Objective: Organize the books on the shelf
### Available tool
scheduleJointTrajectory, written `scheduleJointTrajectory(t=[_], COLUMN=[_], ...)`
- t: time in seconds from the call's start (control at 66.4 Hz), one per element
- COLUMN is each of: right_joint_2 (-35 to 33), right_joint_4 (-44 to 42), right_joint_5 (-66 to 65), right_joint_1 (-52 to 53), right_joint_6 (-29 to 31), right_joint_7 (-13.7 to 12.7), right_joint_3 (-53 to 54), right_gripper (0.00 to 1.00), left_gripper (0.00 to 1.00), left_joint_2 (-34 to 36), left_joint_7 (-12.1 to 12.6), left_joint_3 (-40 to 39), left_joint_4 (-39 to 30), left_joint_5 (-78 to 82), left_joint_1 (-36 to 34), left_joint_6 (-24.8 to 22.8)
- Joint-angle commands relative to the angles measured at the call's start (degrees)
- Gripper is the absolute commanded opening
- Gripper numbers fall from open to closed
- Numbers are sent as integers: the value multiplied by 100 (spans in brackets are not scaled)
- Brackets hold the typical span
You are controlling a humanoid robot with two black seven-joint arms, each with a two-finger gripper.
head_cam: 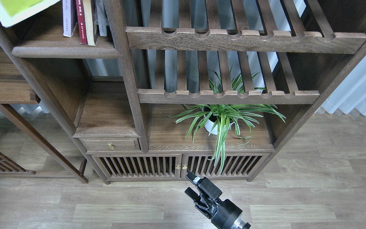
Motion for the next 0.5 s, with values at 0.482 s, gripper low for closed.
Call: scheduleJointTrajectory(t=[0.482], right_joint_2=[52], right_joint_4=[43], right_joint_5=[1], right_joint_1=[-55], right_joint_6=[0], right_joint_7=[10], right_joint_3=[36], right_gripper=[99], left_gripper=[4], left_joint_2=[-867], left_joint_7=[-110], left_joint_3=[-36], left_joint_4=[1480], left_joint_5=[1208], left_joint_1=[-658], left_joint_6=[-1])
